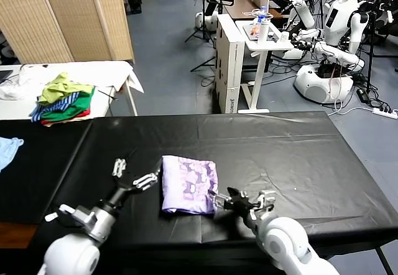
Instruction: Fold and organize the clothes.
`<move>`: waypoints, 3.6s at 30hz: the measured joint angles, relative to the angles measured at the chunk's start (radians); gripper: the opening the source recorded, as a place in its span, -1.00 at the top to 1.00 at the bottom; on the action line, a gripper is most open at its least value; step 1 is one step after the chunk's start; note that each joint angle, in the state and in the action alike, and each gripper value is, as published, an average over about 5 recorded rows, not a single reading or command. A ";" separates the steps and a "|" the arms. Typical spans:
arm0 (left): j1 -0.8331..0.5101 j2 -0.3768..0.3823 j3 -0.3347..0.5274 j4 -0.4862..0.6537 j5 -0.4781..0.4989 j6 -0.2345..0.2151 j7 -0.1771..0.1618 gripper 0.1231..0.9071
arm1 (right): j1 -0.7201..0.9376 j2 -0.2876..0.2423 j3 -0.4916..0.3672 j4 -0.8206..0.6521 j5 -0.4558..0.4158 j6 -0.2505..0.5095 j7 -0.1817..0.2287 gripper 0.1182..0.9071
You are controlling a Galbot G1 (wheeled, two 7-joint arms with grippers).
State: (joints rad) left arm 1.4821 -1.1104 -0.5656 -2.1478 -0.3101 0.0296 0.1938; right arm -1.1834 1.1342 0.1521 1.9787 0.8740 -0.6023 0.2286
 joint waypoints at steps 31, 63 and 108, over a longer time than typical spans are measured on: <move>0.066 0.013 -0.095 0.022 0.020 -0.004 -0.008 -1.00 | 0.086 0.034 -0.003 0.018 0.034 0.087 -0.130 0.92; 0.096 -0.075 -0.104 0.087 0.071 -0.055 -0.002 -1.00 | 0.038 -0.196 0.340 -0.056 -0.318 -0.048 -0.064 0.87; 0.415 -0.031 -0.075 -0.148 -0.096 0.132 -0.289 -1.00 | -0.550 -0.199 0.488 0.180 -0.379 0.530 -0.106 -1.00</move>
State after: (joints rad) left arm 1.8976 -1.1416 -0.6406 -2.2958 -0.4066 0.1616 -0.0951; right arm -1.7338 0.9354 0.6404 2.1585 0.4951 -0.0724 0.1230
